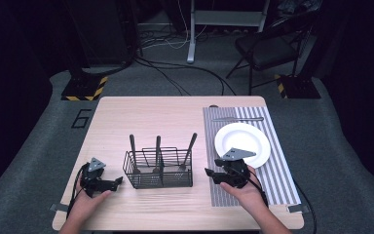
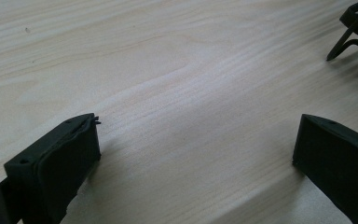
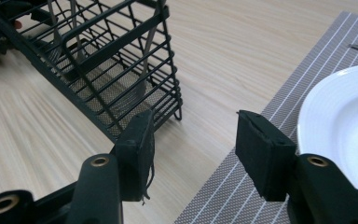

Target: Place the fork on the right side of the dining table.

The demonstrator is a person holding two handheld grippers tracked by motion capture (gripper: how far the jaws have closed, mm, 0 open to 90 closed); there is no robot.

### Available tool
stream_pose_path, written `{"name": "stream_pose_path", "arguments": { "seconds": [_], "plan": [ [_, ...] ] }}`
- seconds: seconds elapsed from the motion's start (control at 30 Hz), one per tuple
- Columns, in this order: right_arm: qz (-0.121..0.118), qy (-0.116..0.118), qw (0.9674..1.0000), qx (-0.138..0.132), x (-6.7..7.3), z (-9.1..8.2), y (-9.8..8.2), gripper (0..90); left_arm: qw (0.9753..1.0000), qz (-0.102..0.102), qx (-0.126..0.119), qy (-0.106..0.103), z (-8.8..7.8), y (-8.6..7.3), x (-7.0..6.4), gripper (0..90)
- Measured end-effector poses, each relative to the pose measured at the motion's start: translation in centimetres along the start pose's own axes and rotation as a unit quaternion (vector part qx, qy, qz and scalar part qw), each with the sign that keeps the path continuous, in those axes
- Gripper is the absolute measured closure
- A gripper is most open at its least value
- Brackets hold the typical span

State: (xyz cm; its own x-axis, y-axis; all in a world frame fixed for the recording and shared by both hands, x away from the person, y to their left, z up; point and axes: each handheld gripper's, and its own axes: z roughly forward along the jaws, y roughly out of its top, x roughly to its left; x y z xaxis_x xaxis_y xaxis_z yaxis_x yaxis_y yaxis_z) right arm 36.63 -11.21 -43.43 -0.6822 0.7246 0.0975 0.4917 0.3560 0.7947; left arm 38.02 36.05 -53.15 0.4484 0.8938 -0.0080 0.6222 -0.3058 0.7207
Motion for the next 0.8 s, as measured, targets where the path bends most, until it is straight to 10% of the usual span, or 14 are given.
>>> {"name": "stream_pose_path", "arguments": {
  "seconds": [0.8],
  "plan": [
    [0.027,0.001,0.9994,-0.021,-2.6,-1.1,4.4,48.7,1.0000,0.000,0.000,0.000,0.0,0.0,0.0,0.2]
  ]
}}
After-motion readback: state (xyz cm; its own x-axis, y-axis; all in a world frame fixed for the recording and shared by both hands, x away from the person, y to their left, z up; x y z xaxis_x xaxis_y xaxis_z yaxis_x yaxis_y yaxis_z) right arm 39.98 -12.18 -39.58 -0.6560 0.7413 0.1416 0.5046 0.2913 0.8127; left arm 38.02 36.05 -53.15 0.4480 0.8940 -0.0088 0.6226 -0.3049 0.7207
